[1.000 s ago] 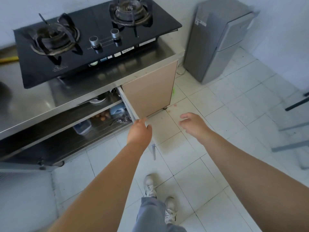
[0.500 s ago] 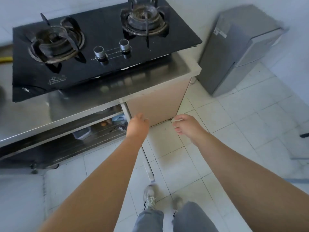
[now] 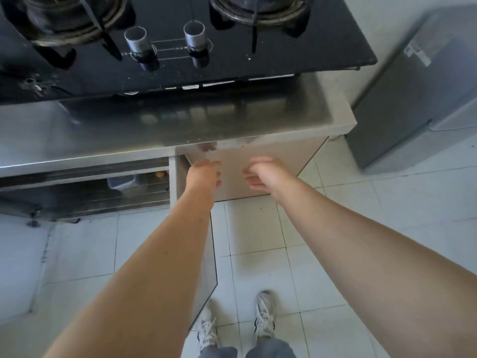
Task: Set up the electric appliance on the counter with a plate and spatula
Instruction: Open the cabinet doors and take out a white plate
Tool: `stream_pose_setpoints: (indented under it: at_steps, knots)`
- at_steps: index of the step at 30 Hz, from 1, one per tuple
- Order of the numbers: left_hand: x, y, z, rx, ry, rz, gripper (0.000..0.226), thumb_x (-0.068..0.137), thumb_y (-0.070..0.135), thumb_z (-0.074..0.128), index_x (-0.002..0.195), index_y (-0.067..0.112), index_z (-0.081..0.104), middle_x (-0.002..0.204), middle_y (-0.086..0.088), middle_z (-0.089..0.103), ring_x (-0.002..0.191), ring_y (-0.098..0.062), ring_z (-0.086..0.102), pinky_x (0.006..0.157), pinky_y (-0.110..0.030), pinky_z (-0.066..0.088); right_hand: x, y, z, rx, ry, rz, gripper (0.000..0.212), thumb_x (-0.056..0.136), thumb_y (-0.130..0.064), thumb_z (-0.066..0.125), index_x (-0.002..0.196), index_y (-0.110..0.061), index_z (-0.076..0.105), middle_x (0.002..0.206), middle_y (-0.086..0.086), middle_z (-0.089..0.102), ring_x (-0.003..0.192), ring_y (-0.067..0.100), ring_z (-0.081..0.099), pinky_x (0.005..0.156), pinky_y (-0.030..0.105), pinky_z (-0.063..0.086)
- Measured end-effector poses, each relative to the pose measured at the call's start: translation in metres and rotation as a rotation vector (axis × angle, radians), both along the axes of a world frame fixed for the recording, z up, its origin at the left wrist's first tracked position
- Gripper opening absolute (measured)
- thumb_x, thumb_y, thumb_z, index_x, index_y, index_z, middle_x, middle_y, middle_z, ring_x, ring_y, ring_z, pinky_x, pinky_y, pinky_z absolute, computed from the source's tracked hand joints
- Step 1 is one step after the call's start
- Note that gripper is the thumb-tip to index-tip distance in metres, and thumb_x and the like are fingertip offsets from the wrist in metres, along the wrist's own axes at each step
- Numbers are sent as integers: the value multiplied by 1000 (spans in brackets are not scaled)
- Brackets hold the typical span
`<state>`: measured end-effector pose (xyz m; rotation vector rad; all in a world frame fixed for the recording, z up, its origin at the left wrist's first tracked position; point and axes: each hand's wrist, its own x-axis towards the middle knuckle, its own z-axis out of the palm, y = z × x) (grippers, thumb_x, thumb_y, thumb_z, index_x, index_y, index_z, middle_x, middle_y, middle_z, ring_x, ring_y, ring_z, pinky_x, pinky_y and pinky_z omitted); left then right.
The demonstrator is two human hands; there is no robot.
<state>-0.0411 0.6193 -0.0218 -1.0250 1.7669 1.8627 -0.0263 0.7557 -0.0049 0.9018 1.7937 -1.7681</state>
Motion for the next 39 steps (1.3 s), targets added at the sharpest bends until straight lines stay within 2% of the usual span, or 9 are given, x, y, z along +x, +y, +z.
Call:
stream_pose_setpoints:
  at_steps: [2,5,10,15,22,24,26,31,39]
  knots:
    - [-9,0,-12,62,13,72,43,90,9,60,132,2,53,77,-7,59,68,-14,59,76,-26,55,-14,0,-13,-59,9,-48,39,92,2,52,130,-7,53,126,21,63,91,25,59,88,40,53]
    - [-19,-3,-22,129,15,143,38,89,5,62,126,2,57,96,-11,65,104,-21,66,88,-30,55,-31,0,-26,-166,27,-139,42,93,5,50,134,-7,49,130,16,61,94,26,60,92,40,51]
    - [-27,-9,-32,254,58,219,29,91,0,56,119,8,55,115,-9,66,113,-20,63,92,-36,54,-51,-5,-37,-325,34,-261,42,95,10,35,132,-3,49,133,10,60,123,30,58,98,42,48]
    - [-25,-11,-38,351,61,275,37,92,-2,53,128,9,53,106,-5,68,110,-21,64,89,-35,54,-56,-12,-36,-441,9,-379,32,91,15,32,78,-10,48,83,7,59,120,32,61,94,40,51]
    - [-16,-4,-18,93,-50,378,16,97,5,44,106,7,57,97,-7,64,92,-21,65,76,-26,51,-48,-16,-32,-403,13,-324,23,93,8,47,79,-10,54,113,11,65,113,24,66,73,28,56]
    - [0,0,-14,-192,-43,252,30,95,15,49,123,6,52,120,-8,62,100,-23,62,59,-21,42,-41,-16,-30,-372,11,-310,12,94,4,50,95,-5,58,123,12,65,110,23,66,75,29,56]
    - [16,-1,-15,-136,9,322,43,95,20,47,135,4,45,135,-14,54,112,-28,58,57,-21,41,-30,-16,-28,-348,7,-314,10,95,0,51,103,-1,57,127,14,63,114,23,65,76,28,55]
    - [44,2,-4,-387,13,159,54,95,16,42,147,12,30,149,-10,40,131,-31,46,108,-39,39,0,-10,-23,-323,-30,-308,9,94,-12,57,94,-4,55,92,11,67,104,20,69,80,30,58]
    - [91,-2,7,-730,173,-650,39,83,4,43,107,20,70,97,-5,69,86,-28,61,69,-28,46,43,-3,-27,-354,16,-430,15,96,2,49,83,-3,51,83,12,59,72,20,61,88,32,51]
